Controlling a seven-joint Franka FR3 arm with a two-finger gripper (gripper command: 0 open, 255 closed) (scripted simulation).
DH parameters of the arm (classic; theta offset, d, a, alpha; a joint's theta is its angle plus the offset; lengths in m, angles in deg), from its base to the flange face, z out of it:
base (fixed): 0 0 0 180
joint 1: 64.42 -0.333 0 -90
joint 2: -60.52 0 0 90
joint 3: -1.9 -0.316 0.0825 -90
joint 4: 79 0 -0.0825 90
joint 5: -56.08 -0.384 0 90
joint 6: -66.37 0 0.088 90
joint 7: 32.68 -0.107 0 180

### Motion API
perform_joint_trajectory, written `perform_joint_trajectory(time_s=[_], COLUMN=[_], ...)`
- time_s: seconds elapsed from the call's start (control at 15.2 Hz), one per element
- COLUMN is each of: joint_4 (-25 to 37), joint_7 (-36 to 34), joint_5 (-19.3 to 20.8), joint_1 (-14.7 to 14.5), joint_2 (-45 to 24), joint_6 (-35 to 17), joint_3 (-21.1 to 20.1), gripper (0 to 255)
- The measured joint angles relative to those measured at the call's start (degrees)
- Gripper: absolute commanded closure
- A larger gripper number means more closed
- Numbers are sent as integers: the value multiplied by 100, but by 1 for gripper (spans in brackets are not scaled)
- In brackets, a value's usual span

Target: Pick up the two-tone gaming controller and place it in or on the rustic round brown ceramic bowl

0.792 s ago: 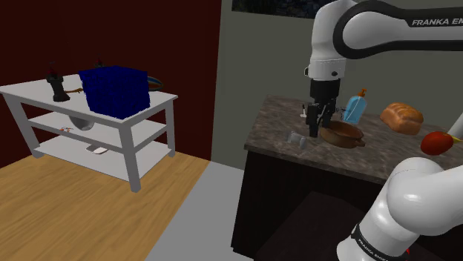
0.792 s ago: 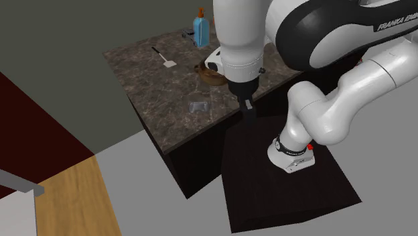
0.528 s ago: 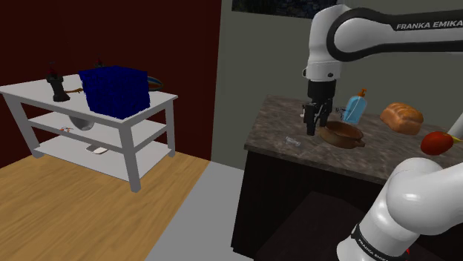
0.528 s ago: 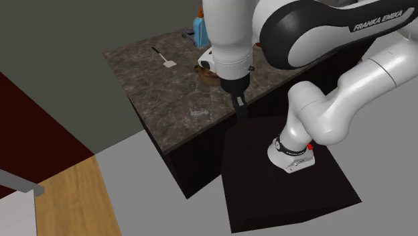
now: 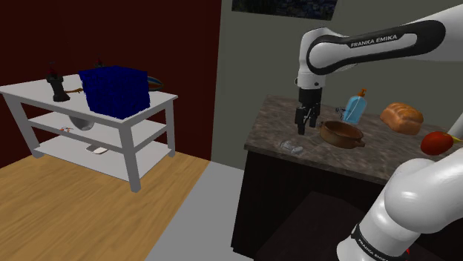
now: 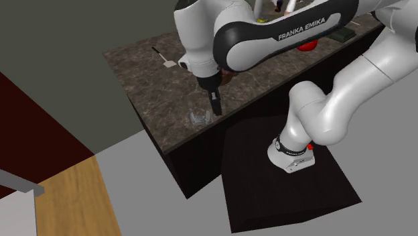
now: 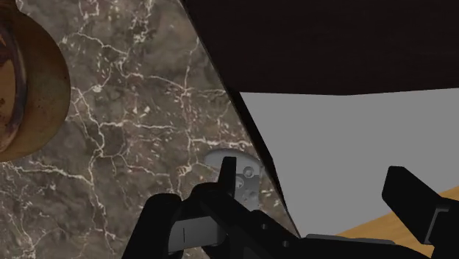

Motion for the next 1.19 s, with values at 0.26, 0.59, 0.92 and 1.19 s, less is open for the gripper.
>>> perform_joint_trajectory(time_s=[0.26, 0.59, 0.92, 1.19], joint_4=[255, 718, 547, 339], joint_7=[412, 884, 968, 985], joint_5=[139, 133, 143, 158], joint_1=[150, 281, 323, 344], joint_2=[-697, -1706, -1894, -1956], joint_6=[-463, -1028, -1388, -1661], joint_3=[355, 713, 789, 821], gripper=[0, 0, 0, 0])
